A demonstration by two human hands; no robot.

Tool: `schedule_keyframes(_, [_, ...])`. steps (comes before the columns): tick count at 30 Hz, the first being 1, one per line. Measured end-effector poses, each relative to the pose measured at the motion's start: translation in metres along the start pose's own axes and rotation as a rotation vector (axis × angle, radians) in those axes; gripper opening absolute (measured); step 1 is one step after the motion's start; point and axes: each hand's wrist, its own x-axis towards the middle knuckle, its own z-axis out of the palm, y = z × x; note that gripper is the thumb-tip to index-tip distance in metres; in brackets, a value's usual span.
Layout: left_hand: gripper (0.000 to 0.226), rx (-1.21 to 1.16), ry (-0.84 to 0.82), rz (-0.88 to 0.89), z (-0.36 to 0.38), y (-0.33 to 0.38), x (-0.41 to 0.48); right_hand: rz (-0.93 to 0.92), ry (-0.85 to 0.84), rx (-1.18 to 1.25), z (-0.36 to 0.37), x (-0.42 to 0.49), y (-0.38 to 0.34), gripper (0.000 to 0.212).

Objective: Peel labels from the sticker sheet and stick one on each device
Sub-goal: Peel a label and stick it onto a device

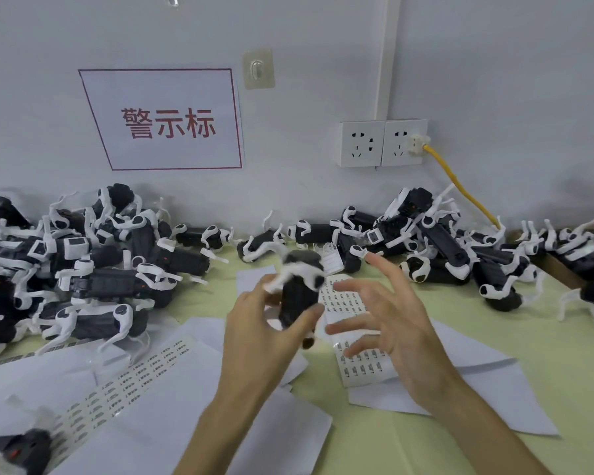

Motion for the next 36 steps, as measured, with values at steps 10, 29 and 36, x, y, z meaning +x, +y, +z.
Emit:
schedule_keyframes(10, [0.045, 0.376, -0.117, 0.263, 0.014, -0.003, -0.009, 0.002, 0.157, -0.081, 0.008, 0.002, 0.013, 0.062])
schedule_keyframes(29, [0.046, -0.802, -0.503, -0.392, 0.001, 0.008, -0.003, -0.028, 0.427, -0.070, -0.018, 0.010, 0.001, 0.017])
schedule_keyframes(36, [0.049, -0.844, -0.479, -0.319, 0.013, 0.004, -0.006, -0.070, 0.163, -0.098, -0.006, 0.003, -0.008, 0.006])
